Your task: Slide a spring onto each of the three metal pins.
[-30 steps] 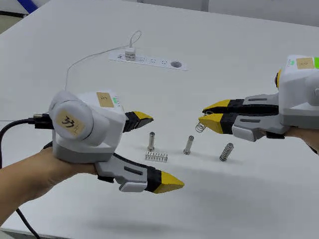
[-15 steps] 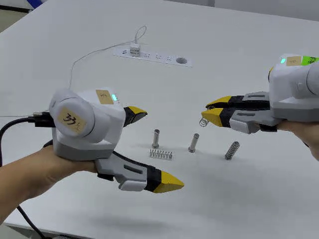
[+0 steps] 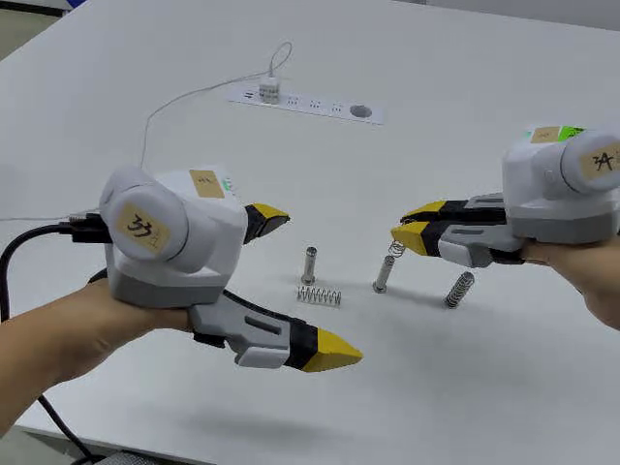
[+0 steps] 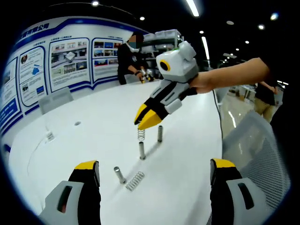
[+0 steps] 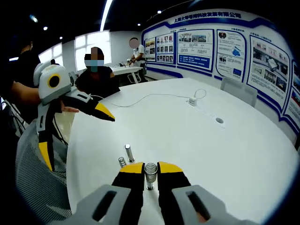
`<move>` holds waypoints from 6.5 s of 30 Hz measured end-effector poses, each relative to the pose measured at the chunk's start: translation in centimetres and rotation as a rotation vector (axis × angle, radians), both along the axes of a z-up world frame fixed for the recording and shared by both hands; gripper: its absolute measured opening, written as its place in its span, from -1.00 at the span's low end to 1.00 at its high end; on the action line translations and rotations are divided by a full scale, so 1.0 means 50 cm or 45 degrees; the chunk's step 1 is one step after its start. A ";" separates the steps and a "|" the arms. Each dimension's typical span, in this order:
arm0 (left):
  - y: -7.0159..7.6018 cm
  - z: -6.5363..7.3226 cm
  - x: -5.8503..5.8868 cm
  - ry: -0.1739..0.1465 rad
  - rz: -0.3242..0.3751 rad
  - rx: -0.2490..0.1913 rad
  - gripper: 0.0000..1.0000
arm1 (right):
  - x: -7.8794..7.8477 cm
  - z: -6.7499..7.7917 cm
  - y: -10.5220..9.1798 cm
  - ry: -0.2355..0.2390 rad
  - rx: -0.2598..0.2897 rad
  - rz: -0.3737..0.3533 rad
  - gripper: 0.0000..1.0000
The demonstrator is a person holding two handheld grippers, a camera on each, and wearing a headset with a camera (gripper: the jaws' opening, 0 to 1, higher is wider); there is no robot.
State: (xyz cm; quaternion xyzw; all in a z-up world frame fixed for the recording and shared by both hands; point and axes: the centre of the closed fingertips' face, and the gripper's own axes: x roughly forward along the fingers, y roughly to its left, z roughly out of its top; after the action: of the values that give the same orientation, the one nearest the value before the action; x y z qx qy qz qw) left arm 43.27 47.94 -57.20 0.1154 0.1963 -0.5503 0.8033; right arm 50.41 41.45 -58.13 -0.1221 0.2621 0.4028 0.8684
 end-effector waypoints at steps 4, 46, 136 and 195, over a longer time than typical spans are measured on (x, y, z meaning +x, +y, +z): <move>0.002 -0.003 0.001 0.005 0.004 0.002 1.00 | 0.001 -0.010 0.000 0.015 0.000 -0.006 -0.78; 0.039 -0.018 0.033 0.019 0.151 -0.013 1.00 | -0.009 -0.102 0.012 0.095 -0.082 0.012 -0.78; 0.072 -0.013 0.032 0.007 0.178 -0.001 1.00 | -0.050 -0.207 0.141 0.127 -0.356 0.281 -0.70; 0.022 0.004 -0.011 -0.014 -0.029 -0.027 0.32 | -0.163 -0.021 0.152 -0.110 -0.305 0.532 -0.77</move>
State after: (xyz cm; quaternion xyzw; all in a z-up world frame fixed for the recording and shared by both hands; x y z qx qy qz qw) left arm 42.74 49.04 -57.02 0.1121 0.1849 -0.5607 0.7993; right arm 42.28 49.07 -59.20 -0.2931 0.2396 0.5339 0.7561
